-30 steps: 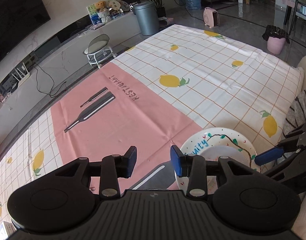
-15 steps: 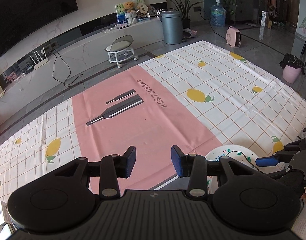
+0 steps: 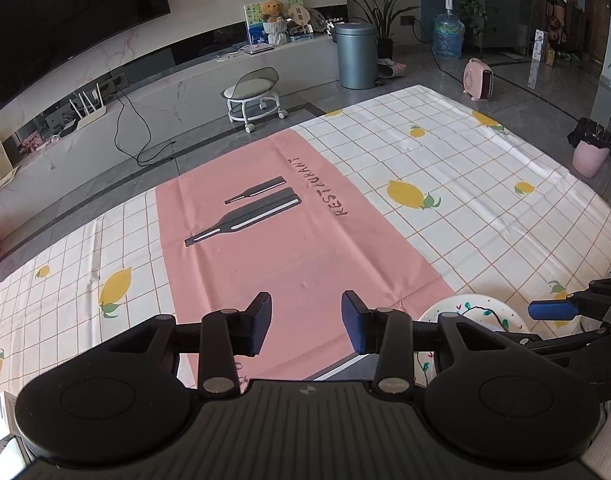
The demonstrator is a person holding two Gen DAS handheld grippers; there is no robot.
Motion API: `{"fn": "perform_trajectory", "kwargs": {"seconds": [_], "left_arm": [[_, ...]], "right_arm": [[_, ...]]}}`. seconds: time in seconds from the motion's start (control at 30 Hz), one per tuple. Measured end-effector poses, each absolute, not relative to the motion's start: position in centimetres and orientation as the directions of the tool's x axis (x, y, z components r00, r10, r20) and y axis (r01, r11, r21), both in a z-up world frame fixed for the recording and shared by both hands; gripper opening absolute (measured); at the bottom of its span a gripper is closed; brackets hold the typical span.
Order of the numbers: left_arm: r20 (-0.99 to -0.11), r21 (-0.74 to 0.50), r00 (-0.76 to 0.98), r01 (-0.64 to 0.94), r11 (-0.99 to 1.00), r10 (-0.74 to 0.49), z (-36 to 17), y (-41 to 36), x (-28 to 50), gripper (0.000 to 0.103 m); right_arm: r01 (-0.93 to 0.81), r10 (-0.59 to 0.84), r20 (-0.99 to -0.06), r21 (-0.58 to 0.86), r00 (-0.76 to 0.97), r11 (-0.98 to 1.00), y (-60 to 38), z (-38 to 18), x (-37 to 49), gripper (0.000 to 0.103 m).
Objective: Organize plates and bowls
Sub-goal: 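Move both tools to the rim of the stacked bowls, then close both tools on the blue bowl rim of the stack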
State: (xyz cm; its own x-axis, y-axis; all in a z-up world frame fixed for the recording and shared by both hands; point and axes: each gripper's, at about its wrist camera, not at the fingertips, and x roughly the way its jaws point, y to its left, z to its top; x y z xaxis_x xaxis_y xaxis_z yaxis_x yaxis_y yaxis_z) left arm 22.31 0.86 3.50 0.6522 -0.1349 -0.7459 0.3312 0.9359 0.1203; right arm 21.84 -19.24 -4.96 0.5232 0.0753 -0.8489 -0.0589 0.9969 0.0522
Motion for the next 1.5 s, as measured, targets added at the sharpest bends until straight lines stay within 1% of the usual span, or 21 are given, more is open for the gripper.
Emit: {"fn": "perform_trajectory", "kwargs": {"seconds": [0.03,0.07,0.1,0.13,0.17,0.23,0.33,0.4,0.5,0.53,0.6,0.67,0.83,0.9,0.97,1.03,1.2,1.23,1.3,1.4,1.5], "left_arm": [[-0.741,0.113,0.658,0.314,0.943,-0.13,4.0,1.3,22.2,0.047],[-0.736,0.11,0.666,0.294,0.95,-0.121,4.4,1.6,22.0,0.047],[-0.731,0.113,0.675,0.271,0.956,-0.105,4.9,1.9,21.8,0.048],[-0.724,0.128,0.685,0.248,0.96,-0.081,5.5,2.1,21.6,0.048],[-0.714,0.145,0.698,0.232,0.962,-0.061,6.0,2.1,21.3,0.048],[-0.685,0.151,0.727,0.208,0.966,-0.05,6.9,2.2,20.3,0.051],[-0.675,0.116,0.736,0.173,0.978,-0.05,7.4,2.6,18.7,0.054],[-0.69,0.08,0.722,0.142,0.987,-0.048,6.9,3.1,17.8,0.055],[-0.733,0.025,0.679,0.084,0.996,-0.039,5.6,4.3,16.7,0.055],[-0.743,-0.001,0.669,0.048,0.999,-0.033,5.2,4.9,16.3,0.055],[-0.756,-0.075,0.652,0.003,0.997,-0.059,4.2,6.1,15.4,0.054],[-0.762,-0.122,0.639,0.013,0.992,-0.102,3.3,6.9,14.9,0.054],[-0.787,-0.192,0.598,-0.004,0.981,-0.151,1.5,7.5,15.1,0.054],[-0.8,-0.196,0.577,0.009,0.981,-0.165,0.9,7.3,15.3,0.054],[-0.81,-0.18,0.566,0.008,0.984,-0.153,0.3,7.2,15.4,0.054],[-0.823,-0.178,0.549,-0.014,0.984,-0.141,-0.6,7.2,15.2,0.054],[-0.852,-0.18,0.505,-0.027,0.983,-0.142,-2.6,7.7,15.5,0.054],[-0.85,-0.19,0.505,-0.026,0.981,-0.152,-2.9,7.9,15.5,0.056],[-0.844,-0.258,0.494,-0.037,0.966,-0.206,-3.5,8.9,15.7,0.058],[-0.834,-0.343,0.481,-0.066,0.937,-0.271,-4.4,10.0,15.9,0.058],[-0.834,-0.383,0.463,-0.095,0.919,-0.3,-5.4,10.5,16.0,0.057]], "right_arm": [[-0.057,0.095,-0.842,0.076,0.531,0.995,-19.4,-4.4,21.7,0.051],[-0.058,0.124,-0.833,0.11,0.54,0.992,-19.5,-3.7,21.6,0.055],[-0.061,0.154,-0.821,0.145,0.549,0.988,-19.6,-3.1,21.5,0.058],[-0.062,0.179,-0.809,0.174,0.56,0.983,-19.7,-2.6,21.5,0.064],[-0.062,0.202,-0.791,0.204,0.577,0.977,-19.8,-1.9,21.4,0.067],[-0.066,0.228,-0.764,0.238,0.604,0.969,-19.6,-0.9,21.5,0.07],[-0.08,0.271,-0.727,0.287,0.631,0.955,-19.1,0.5,22.1,0.075],[-0.112,0.304,-0.722,0.302,0.622,0.947,-18.3,1.2,22.8,0.084],[-0.177,0.349,-0.706,0.308,0.616,0.935,-16.6,1.5,23.0,0.087],[-0.187,0.363,-0.703,0.317,0.612,0.93,-16.1,1.3,22.8,0.086],[-0.206,0.398,-0.708,0.345,0.583,0.916,-15.4,0.3,22.5,0.078],[-0.211,0.428,-0.728,0.375,0.535,0.903,-14.9,-1.0,22.1,0.074],[-0.241,0.447,-0.757,0.376,0.477,0.895,-14.2,-3.1,20.7,0.073],[-0.25,0.442,-0.767,0.366,0.466,0.897,-13.9,-3.5,20.7,0.071],[-0.266,0.42,-0.777,0.33,0.469,0.906,-13.4,-3.7,20.5,0.065],[-0.28,0.415,-0.788,0.316,0.455,0.906,-13.2,-4.0,20.4,0.063],[-0.32,0.448,-0.81,0.339,0.379,0.884,-12.3,-5.3,20.5,0.05],[-0.319,0.442,-0.815,0.334,0.375,0.887,-12.1,-5.5,20.5,0.05],[-0.32,0.43,-0.818,0.32,0.382,0.892,-11.8,-5.8,20.4,0.05],[-0.319,0.424,-0.821,0.314,0.383,0.894,-11.5,-5.9,20.5,0.049],[-0.298,0.452,-0.809,0.357,0.374,0.885,-11.7,-6.2,20.9,0.046]]}}
